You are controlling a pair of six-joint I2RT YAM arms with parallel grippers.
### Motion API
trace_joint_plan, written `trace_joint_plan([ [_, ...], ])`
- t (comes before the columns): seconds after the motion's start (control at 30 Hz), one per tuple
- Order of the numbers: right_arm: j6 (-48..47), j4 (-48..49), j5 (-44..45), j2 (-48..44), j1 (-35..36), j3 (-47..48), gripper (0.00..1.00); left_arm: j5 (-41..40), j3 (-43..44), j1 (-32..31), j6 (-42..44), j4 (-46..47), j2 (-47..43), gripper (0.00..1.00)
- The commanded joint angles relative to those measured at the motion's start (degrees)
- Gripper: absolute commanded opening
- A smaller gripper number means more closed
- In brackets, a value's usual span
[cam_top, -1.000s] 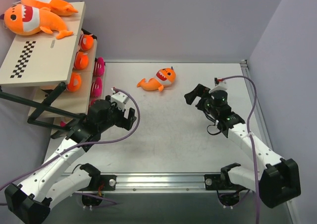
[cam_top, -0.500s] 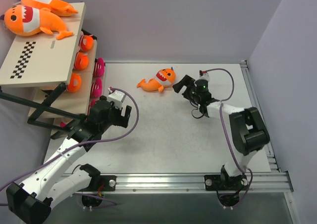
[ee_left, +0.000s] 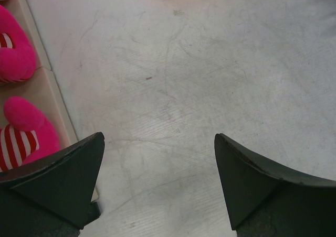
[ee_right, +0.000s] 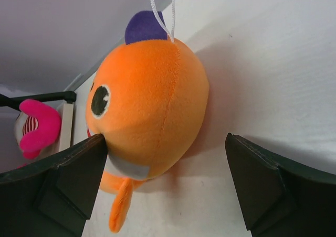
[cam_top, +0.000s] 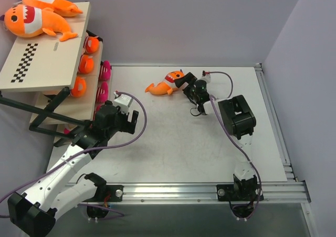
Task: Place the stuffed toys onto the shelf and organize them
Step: Grab a stuffed toy with the right arm
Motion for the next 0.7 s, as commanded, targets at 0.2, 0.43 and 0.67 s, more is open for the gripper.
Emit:
trace_joint_plan([
  [0.2, 1.93, 5.86, 2.07, 7.99, 0.38, 10.23, 0.83, 0.90, 0.23, 1.10, 0.46, 1.83, 1.05, 0.94],
  [0.43, -0.26, 6.65, -0.65, 9.05, -0.58, 10.24, 0.16, 1.60, 0.31, 1.54, 0.46, 1.91, 1.40, 0.94],
  [0.67, -3.25, 8.32, -7.41, 1.51, -2.86, 3.66, 0.00, 3.10, 0.31, 1.54, 0.37, 2.09, 1.31, 0.94],
])
